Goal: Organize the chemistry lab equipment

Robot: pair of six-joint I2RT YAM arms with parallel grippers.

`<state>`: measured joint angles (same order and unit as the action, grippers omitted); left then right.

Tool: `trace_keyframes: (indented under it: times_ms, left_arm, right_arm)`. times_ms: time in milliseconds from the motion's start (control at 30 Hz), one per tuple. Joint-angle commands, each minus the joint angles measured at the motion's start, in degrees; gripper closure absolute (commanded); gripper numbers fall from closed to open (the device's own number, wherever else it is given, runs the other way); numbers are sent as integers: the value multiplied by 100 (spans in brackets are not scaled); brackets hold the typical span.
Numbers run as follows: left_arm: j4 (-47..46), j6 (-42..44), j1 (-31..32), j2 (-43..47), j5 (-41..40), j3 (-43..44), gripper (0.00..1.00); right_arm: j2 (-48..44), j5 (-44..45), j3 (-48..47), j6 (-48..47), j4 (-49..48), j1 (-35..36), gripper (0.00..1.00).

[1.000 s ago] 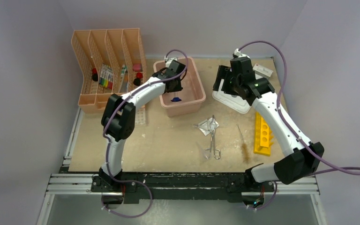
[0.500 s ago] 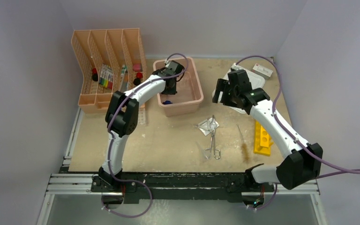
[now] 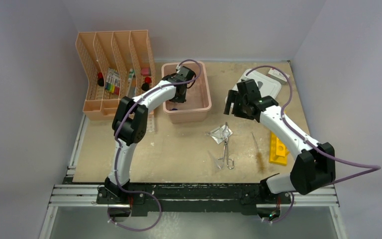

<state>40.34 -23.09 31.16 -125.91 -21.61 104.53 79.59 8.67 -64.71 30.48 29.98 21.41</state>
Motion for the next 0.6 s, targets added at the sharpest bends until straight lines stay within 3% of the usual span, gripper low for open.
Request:
trace_keyframes:
  times_ms: [0, 200, 367, 567]
  left_arm:
    - [-112, -389, -31, 80, -351, -8, 78]
    - [-133, -400, -32, 215, -412, 63, 63]
    - [-99, -291, -31, 443, -396, 129, 58]
    - [-106, -231, -31, 976, -159, 207, 56]
  right_arm:
    - [73, 372, -18, 136, -111, -4, 20]
    - [84, 364, 270, 181, -364, -1, 24]
    - [223, 329, 362, 136, -264, -4, 25]
    - [189, -88, 686, -815, -864, -5, 26]
